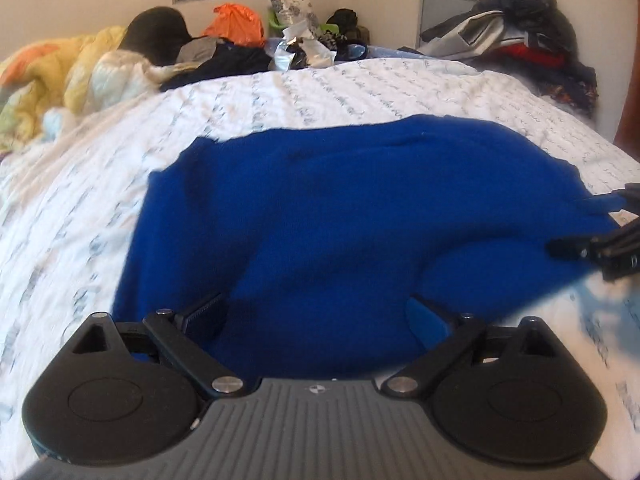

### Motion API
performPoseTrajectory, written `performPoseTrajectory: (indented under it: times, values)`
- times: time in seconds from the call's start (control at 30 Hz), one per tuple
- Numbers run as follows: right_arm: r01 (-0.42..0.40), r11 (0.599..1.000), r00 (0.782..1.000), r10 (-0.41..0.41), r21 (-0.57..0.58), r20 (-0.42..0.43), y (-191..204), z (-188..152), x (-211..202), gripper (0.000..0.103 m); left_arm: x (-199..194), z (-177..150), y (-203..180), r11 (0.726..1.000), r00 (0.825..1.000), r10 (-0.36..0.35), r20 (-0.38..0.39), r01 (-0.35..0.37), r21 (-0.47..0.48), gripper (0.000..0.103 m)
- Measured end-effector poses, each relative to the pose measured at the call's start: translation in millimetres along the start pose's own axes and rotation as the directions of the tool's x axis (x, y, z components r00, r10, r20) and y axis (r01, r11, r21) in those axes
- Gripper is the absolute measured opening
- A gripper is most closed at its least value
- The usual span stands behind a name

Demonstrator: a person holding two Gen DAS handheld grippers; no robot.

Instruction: Fold small clothes

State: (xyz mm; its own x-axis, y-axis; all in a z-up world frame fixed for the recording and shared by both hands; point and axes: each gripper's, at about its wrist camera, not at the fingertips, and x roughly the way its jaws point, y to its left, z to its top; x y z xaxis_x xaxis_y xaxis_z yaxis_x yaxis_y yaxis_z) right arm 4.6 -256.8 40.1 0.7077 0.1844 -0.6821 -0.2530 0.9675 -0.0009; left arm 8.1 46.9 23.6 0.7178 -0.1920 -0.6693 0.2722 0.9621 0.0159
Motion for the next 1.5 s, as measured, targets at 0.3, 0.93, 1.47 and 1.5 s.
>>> performPoseTrajectory:
  times: [0.3, 0.93, 1.47, 1.5]
  values:
    - [-0.048, 0.999, 0.998, 0.048, 0.001, -0.032, -7.7, -14.5, -19.4, 0.103, -30.9, -7.9, 19.0, 0.990, 0.999, -0.021, 0.026, 0.025, -0.141, 0.091]
    - [-0.173, 0.838, 0.970, 0.235, 0.518, -0.057, -106.6, -15.8, -19.5, 0.008, -26.1, -19.9, 121.9, 0.644, 0.996, -0.089, -0.004, 0.054, -0.763, 0.015]
    - [-0.254, 0.810, 0.967, 0.224, 0.528, 0.120, -109.7, -14.7, -59.5, 0.088, -44.2, -34.2, 93.2, 0.600, 0.992, -0.034, 0.121, 0.117, -0.791, 0.098]
    - [-0.294, 0.800, 0.955, 0.265, 0.523, 0.131, -103.0, -9.4, -56.9, 0.088, -41.1, -31.7, 89.5, 0.596, 0.992, -0.004, 0.122, 0.101, -0.796, 0.095]
